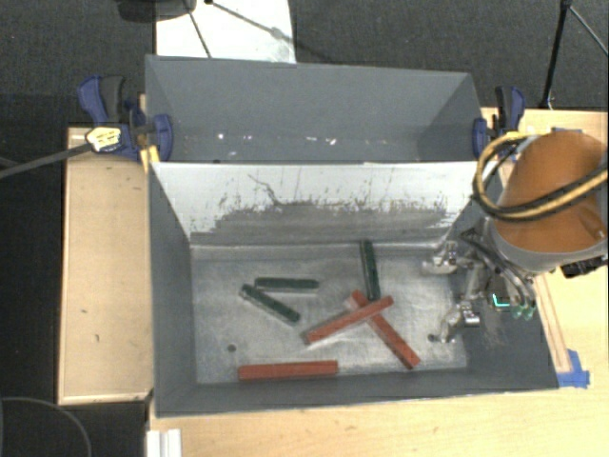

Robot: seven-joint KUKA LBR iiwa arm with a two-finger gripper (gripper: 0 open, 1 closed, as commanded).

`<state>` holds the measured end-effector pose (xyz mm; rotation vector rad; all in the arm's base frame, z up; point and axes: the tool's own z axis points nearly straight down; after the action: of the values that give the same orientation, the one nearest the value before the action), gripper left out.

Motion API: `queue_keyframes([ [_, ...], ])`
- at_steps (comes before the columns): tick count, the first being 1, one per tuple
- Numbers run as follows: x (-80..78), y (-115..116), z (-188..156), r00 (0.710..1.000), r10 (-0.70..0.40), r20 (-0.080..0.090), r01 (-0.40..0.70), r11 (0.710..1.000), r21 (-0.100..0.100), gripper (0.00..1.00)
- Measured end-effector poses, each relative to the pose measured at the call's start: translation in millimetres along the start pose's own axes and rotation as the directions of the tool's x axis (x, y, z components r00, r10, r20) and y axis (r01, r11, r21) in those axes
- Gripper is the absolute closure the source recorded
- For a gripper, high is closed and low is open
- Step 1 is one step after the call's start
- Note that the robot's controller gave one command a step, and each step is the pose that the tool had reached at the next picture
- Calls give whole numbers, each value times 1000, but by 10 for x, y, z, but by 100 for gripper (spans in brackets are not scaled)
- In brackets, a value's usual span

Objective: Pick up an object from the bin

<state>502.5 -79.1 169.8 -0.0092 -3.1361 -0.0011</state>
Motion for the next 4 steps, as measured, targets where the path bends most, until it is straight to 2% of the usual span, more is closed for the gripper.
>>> queue_keyframes([
  [1, -19, 3, -39, 1000, -3, 8, 3, 1000, 1, 0],
  [2, -71, 394, 452, 956, -294, 13, 294, 956, 6, 0],
  [3, 122, 673, 461, 831, -557, 5, 557, 831, 2, 0],
  [4, -53, 1180, 389, 807, -590, 8, 590, 807, 5, 0],
])
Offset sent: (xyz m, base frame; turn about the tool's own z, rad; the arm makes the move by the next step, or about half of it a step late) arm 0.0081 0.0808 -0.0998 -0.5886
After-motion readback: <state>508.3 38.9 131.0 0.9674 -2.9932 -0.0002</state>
